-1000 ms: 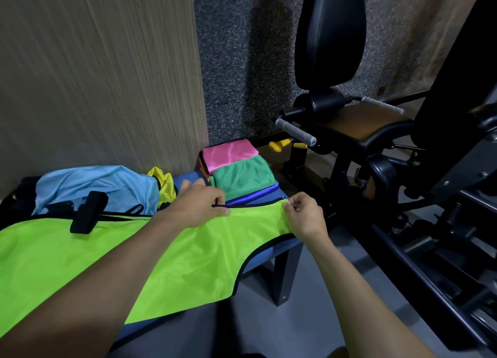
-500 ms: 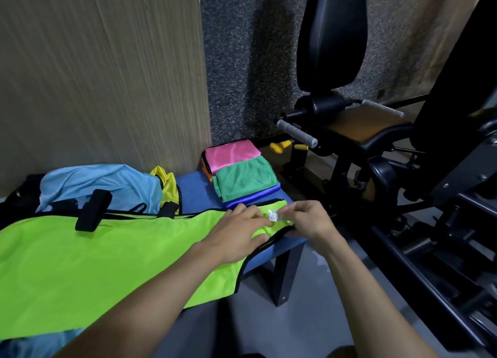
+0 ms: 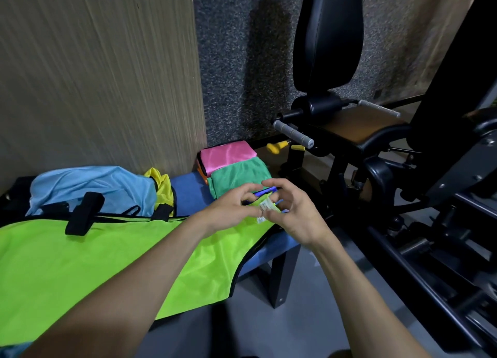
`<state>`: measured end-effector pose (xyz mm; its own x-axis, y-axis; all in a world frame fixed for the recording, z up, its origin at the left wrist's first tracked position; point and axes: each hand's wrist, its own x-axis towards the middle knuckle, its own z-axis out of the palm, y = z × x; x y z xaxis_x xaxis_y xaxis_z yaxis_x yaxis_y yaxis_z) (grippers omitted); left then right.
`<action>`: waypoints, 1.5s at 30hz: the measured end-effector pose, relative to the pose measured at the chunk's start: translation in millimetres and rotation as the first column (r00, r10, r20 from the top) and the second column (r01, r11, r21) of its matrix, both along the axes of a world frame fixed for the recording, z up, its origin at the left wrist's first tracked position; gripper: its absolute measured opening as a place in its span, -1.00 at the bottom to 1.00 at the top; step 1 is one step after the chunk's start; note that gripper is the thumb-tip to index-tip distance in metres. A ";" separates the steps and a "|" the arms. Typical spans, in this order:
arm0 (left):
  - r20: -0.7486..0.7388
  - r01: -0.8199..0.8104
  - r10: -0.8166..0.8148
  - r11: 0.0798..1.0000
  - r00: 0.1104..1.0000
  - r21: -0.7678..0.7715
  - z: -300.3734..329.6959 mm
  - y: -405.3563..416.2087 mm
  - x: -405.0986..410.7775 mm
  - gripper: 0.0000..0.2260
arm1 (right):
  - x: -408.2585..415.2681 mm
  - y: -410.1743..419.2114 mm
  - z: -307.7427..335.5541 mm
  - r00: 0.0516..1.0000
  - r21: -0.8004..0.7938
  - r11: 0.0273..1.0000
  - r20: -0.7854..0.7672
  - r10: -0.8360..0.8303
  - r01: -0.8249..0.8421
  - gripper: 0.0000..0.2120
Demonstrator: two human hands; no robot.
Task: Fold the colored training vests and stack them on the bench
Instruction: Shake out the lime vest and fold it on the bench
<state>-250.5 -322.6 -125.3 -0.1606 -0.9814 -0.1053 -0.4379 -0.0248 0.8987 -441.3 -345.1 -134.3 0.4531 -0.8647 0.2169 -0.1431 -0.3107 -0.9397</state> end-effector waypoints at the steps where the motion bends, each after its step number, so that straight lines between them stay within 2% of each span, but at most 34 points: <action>1: -0.001 0.004 -0.004 1.000 1.000 -0.019 1.7 0.1 2.7 -0.46 | -0.6 1.3 2.8 1.000 0.004 1.000 0.014 0.015 -0.015 -0.53; 3: -0.051 0.001 -0.004 0.998 0.999 -0.063 4.2 1.2 8.0 -0.69 | -2.5 1.0 4.1 0.998 0.047 0.999 0.062 -0.008 0.005 -0.59; 5: -0.092 -0.001 -0.005 0.998 0.996 -0.065 6.3 4.3 11.5 -0.86 | -2.9 -4.3 -1.5 0.985 0.089 0.983 0.034 -0.166 0.163 -0.75; 7: -0.094 -0.008 0.003 0.999 0.996 -0.049 10.0 7.7 14.1 -0.94 | -4.1 -14.4 -11.2 0.905 0.055 0.920 -0.209 -0.370 0.389 -0.86; 8: -0.103 -0.014 0.010 0.999 0.995 -0.039 11.2 8.8 15.3 -0.95 | -4.6 -17.4 -15.8 0.844 0.027 0.900 -0.360 -0.397 0.435 -0.86; 10: -0.130 -0.028 0.025 0.999 0.991 -0.018 11.6 8.5 18.4 -0.90 | -1.9 -19.6 -22.1 0.760 0.033 0.904 -0.555 -0.338 0.426 -0.82; 12: -0.141 -0.036 0.035 0.999 0.989 -0.005 12.0 8.1 19.7 -0.90 | 2.4 -19.7 -22.6 0.751 0.095 0.897 -0.588 -0.300 0.432 -0.80; 16: -0.226 -0.085 0.085 0.996 0.970 0.008 12.5 5.9 14.9 -0.89 | 6.7 -19.3 -24.6 0.808 0.188 0.872 -0.500 -0.311 0.452 -0.83; 19: -0.224 -0.060 0.053 0.998 0.973 -0.025 11.2 3.0 14.1 -0.88 | 4.5 -16.7 -19.3 0.917 0.325 0.862 -0.228 -0.327 0.388 -0.88; 22: -0.083 0.031 -0.036 0.998 0.996 -0.060 8.9 -1.2 13.0 -0.90 | 4.7 -12.3 -14.2 0.963 0.494 0.836 -0.008 -0.269 0.237 -0.82; 26: 0.178 0.183 -0.157 0.973 0.971 -0.141 8.4 -11.2 5.5 -0.88 | 3.6 -12.8 -11.8 0.958 0.509 0.853 0.170 -0.232 0.116 -0.69; 29: 0.280 0.200 -0.139 0.959 0.950 -0.200 9.5 -20.7 3.3 -0.93 | 2.4 -12.7 -6.6 0.957 0.445 0.891 0.209 -0.199 0.088 -0.55; 33: 0.358 0.152 -0.050 0.952 0.933 -0.264 14.0 -30.9 2.7 -0.91 | 3.4 -14.0 -7.5 0.948 0.384 0.918 0.244 -0.204 0.099 -0.48; 35: 0.277 0.161 -0.099 0.964 0.956 -0.210 17.6 -32.6 2.2 -0.84 | 3.3 -14.3 -7.7 0.940 0.379 0.921 0.271 -0.208 0.094 -0.47; 38: 0.179 0.184 -0.159 0.974 0.971 -0.135 19.1 -35.4 2.7 -0.90 | 2.6 -11.9 -2.0 0.919 0.408 0.911 0.332 -0.214 0.065 -0.51; 41: 0.221 0.183 -0.141 0.966 0.965 -0.183 17.6 -37.5 0.4 -0.81 | 1.1 -13.6 -5.2 0.947 0.376 0.913 0.204 -0.248 0.158 -0.72; 43: 0.273 0.190 -0.125 0.956 0.954 -0.224 13.8 -41.5 -1.0 -0.79 | 0.6 -16.0 -13.9 0.973 0.317 0.928 0.057 -0.223 0.194 -0.58; 45: 0.359 0.184 -0.091 0.955 0.929 -0.234 10.8 -42.5 -3.6 -0.84 | 2.5 -19.4 -20.3 0.964 0.330 0.910 0.000 -0.267 0.252 -0.58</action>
